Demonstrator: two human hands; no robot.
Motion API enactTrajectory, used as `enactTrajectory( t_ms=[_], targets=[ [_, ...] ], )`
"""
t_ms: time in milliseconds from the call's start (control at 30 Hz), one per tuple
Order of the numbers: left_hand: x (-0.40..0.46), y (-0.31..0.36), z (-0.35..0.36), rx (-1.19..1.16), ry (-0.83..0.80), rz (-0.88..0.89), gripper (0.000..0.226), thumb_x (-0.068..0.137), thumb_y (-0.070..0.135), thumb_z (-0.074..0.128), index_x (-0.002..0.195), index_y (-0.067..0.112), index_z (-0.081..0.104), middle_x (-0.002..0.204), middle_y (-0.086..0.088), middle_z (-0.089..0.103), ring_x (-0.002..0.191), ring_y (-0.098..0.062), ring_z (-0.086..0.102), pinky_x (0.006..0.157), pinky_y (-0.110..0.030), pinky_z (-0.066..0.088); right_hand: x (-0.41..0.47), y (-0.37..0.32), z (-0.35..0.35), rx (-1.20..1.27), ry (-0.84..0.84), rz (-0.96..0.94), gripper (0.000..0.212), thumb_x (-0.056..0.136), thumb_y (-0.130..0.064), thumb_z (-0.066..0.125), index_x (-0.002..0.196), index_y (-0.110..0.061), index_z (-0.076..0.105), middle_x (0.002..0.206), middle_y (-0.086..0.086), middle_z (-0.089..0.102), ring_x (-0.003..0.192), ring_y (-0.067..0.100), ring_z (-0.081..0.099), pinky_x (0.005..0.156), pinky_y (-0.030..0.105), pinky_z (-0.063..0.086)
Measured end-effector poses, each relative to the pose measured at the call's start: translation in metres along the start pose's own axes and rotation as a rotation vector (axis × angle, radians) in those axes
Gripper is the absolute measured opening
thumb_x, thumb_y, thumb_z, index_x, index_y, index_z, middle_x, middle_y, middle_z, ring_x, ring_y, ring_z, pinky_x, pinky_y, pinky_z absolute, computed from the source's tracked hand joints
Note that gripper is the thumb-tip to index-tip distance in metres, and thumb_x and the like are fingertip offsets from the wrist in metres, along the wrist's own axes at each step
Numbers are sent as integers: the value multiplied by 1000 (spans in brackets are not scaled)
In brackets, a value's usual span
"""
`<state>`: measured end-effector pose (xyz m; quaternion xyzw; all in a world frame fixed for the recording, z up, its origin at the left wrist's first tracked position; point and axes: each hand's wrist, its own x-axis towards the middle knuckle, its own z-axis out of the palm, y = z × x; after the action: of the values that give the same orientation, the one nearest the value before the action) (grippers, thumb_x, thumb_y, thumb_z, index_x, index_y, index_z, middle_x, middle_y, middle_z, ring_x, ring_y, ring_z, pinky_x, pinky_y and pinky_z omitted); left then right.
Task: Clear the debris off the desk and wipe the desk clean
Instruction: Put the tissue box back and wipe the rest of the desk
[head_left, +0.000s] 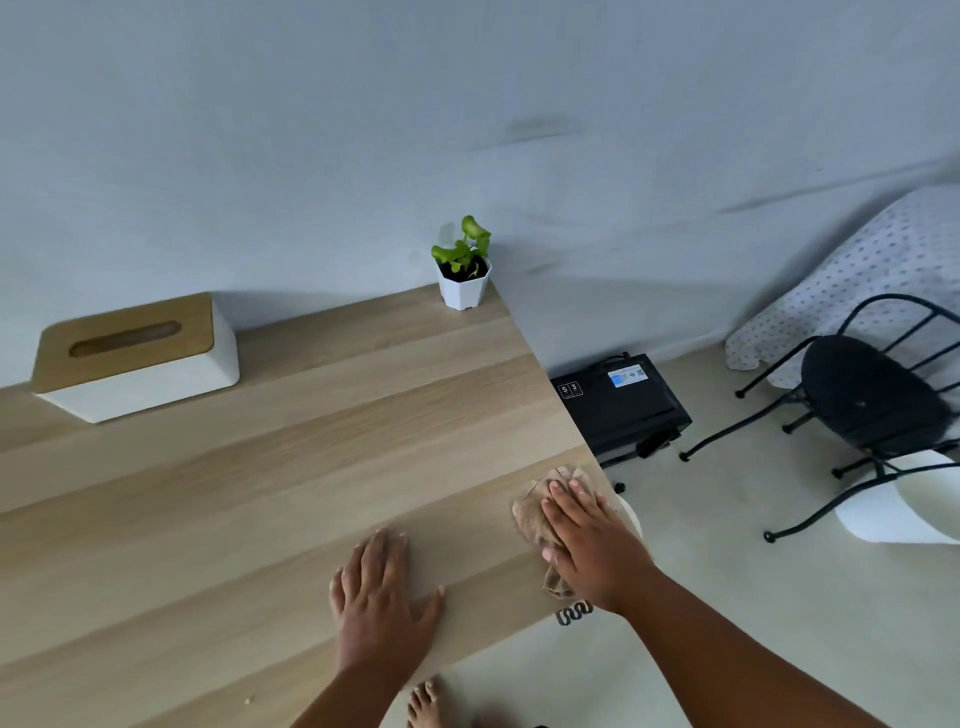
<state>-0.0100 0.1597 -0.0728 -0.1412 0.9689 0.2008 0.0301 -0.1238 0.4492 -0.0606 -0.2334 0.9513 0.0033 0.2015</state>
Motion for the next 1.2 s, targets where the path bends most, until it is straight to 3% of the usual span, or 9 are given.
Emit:
enactTrajectory(
  t_ms=[133,267,433,600,700,800,900,1033,1200],
  targets=[
    [15,6,-12,-75,-39,-48,94,74,74,41,150,18,47,154,-5,46,141,-31,39,115,-48,31,-7,4,-8,3,-35,-11,68,105,-53,28,165,-24,11,172,-4,-8,157,18,-18,128,40,-5],
    [24,16,-16,-74,-102,48,85,86,66,54,156,20,35,159,1,37,147,-23,28,120,-42,24,-19,15,-11,97,-13,-43,70,105,-53,35,164,-25,14,173,-7,5,158,11,-11,128,35,-4],
    [27,53,-10,-75,-135,193,84,87,65,51,156,21,33,158,4,36,146,-20,26,121,-39,24,-20,37,-9,149,13,-109,77,100,-58,43,164,-23,17,172,-7,8,158,9,-5,128,32,-3],
    [19,107,13,-71,-156,364,80,90,63,46,156,19,35,157,1,37,145,-20,27,121,-42,26,-19,61,-7,215,65,-190,80,94,-66,45,161,-26,28,170,-10,16,158,8,3,130,43,12],
    [14,141,30,-112,-172,382,71,96,57,43,154,17,38,157,-3,38,146,-23,30,122,-43,28,-15,78,-9,227,103,-229,82,93,-68,48,160,-24,32,169,-9,21,158,10,9,129,40,15],
    [16,164,48,-93,-187,342,67,99,48,50,156,18,35,162,-3,32,151,-23,27,124,-41,22,-6,96,-12,206,51,-310,85,93,-66,54,161,-24,27,170,-8,19,158,10,7,129,38,13],
    [15,172,61,-51,-205,277,71,99,44,55,160,20,27,168,-1,21,156,-21,15,127,-38,9,0,110,-13,151,15,-397,85,94,-61,58,163,-23,24,171,-7,15,158,13,7,126,29,1],
    [12,173,64,-111,-130,299,67,93,35,70,150,7,46,160,-10,39,153,-29,28,126,-52,21,8,113,-11,87,20,-471,92,92,-67,55,164,-20,19,172,-3,10,159,16,3,126,31,-3],
    [17,164,59,-1,-180,297,77,94,45,65,157,17,34,166,4,22,157,-16,13,129,-39,2,15,113,-6,97,-15,-494,92,94,-64,55,164,-22,13,173,-5,5,159,16,1,130,40,8]
  ],
)
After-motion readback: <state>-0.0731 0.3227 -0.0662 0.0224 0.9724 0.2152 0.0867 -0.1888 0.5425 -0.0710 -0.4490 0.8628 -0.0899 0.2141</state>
